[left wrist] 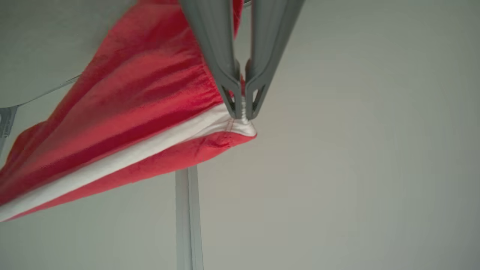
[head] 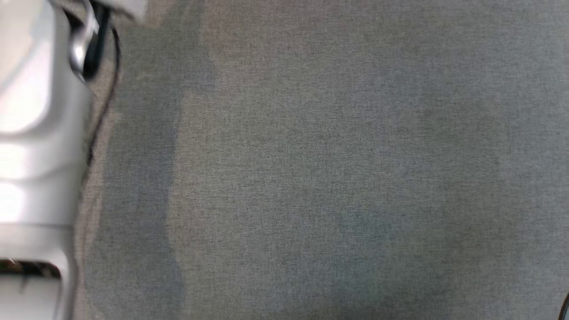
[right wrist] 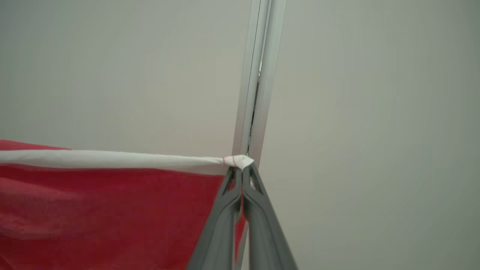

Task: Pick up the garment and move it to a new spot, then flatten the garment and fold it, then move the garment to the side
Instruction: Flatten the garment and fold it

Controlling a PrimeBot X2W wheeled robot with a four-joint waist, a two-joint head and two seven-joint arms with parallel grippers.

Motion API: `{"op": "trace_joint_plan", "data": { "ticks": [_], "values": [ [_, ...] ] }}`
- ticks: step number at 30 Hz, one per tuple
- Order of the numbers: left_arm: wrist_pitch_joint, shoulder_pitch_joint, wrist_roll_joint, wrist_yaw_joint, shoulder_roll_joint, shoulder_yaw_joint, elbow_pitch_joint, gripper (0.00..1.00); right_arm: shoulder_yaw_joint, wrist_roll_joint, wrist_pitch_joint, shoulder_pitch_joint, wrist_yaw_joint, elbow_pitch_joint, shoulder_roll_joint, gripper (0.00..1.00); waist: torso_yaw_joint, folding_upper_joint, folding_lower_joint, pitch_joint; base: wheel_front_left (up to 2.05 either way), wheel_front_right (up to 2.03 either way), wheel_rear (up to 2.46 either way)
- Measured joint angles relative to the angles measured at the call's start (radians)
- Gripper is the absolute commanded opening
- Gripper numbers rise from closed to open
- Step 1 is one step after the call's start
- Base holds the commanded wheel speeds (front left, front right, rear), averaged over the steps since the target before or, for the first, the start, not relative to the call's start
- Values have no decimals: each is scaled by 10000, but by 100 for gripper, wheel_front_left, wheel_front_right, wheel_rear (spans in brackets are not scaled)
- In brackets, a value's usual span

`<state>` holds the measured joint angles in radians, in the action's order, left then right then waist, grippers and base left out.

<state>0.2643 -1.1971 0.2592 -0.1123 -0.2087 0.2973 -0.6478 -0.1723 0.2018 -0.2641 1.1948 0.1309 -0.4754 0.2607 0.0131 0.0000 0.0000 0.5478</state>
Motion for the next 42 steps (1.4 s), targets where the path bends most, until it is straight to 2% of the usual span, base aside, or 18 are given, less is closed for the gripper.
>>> {"op": "trace_joint_plan", "data": {
  "ticks": [7,16,25,30,34,42],
  "values": [
    [-2,3147,144,-117,700,-456,-58,0,-351,976,0,-3156,0,470,104,0,-129,0,0,-406,0,0,0],
    [0,6052,54,-178,1122,-851,-69,0,-293,1547,0,-6427,0,775,-357,0,-331,0,0,-1396,0,0,0],
    [-2,8012,364,-186,1337,-823,165,0,-23,1620,0,-8411,0,851,-811,0,-386,0,1,-2725,0,0,0],
    [-2,9113,458,-184,1289,-798,253,0,-259,1699,-2,-9420,0,813,-938,0,-372,0,0,-3570,0,0,0],
    [-2,9960,489,-188,1262,-723,272,0,-2,1952,0,-10168,2,683,-1168,0,-377,0,0,-4291,0,0,0],
    [-2,11161,523,-192,1248,-1147,711,0,59,2025,0,-11258,4,734,-1448,0,-388,0,0,-5461,0,0,0]
  ]
}}
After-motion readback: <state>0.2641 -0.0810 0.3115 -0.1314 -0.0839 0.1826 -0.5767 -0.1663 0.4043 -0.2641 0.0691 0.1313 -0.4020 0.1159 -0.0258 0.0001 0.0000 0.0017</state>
